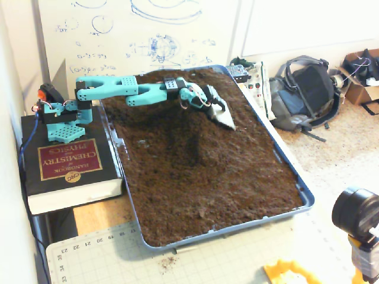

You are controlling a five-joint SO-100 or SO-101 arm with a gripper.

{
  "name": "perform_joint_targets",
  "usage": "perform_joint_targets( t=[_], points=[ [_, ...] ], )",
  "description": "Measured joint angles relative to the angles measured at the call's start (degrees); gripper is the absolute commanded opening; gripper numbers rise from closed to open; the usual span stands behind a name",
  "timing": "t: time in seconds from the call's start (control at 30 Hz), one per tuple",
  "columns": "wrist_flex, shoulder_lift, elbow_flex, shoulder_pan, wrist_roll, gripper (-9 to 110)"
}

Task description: Build a berm.

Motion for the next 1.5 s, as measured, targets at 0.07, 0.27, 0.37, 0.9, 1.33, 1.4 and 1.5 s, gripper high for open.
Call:
perform_joint_targets(
  t=[0.07, 0.27, 0.37, 0.9, 1.33, 1.4, 1.5],
  points=[
    [0.00, -0.26, 0.00, 0.00, 0.00, 0],
    [-0.88, 3.87, 8.70, 0.00, 0.26, 0],
    [-0.88, 9.58, 17.14, 0.00, 0.26, 0],
    [-0.97, 38.14, 57.83, 0.00, 0.18, 1],
    [-0.97, 51.86, 74.09, -0.09, 0.09, 0],
    [-0.88, 53.79, 75.67, -0.09, 0.00, 0],
    [-0.18, 56.16, 76.46, -0.09, 0.00, 0]
  ],
)
